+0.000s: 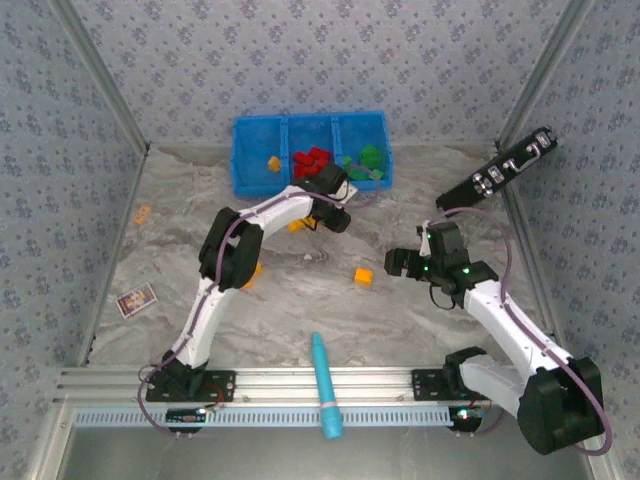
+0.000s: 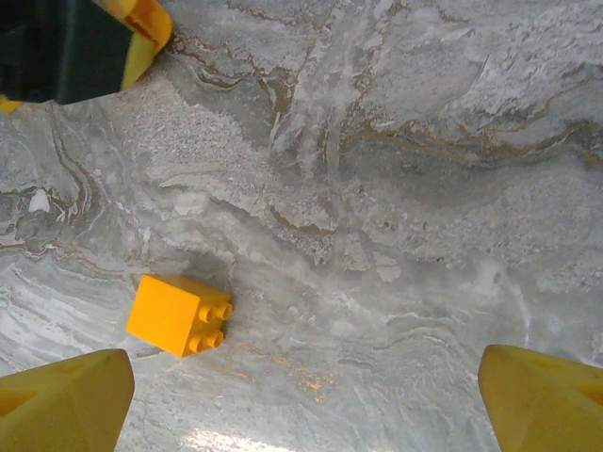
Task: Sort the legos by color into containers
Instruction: Pick up the lego from the top-center of the table, then place the lego in the container.
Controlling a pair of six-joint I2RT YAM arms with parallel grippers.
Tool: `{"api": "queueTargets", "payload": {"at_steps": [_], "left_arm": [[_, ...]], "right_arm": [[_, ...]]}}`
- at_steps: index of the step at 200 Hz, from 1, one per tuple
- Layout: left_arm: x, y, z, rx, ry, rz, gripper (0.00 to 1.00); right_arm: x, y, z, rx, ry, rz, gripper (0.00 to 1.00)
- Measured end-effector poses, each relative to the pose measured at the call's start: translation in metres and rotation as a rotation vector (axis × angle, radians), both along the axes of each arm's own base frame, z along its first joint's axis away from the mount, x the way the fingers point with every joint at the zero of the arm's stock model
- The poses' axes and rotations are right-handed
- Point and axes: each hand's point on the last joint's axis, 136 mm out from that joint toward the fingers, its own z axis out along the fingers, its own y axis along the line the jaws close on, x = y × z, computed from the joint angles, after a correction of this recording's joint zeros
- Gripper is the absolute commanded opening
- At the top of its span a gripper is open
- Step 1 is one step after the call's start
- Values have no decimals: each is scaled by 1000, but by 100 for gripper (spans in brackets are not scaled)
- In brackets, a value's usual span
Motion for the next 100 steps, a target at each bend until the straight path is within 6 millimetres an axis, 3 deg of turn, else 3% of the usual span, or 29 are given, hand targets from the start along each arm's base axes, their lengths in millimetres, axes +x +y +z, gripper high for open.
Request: {"api": "queueTargets", "payload": {"at_steps": [32,77,100], "left_arm": [[-13,15,39,0,-42,1,40],[-15,30,137,-60,-221,8,39],[-13,43,177,-78,-303,25,38]], "right_arm": [[-5,2,-9,13,30,-4,95],[-8,8,-20,19,67,1,95],[-8,11,-21,25,74,1,95]]}}
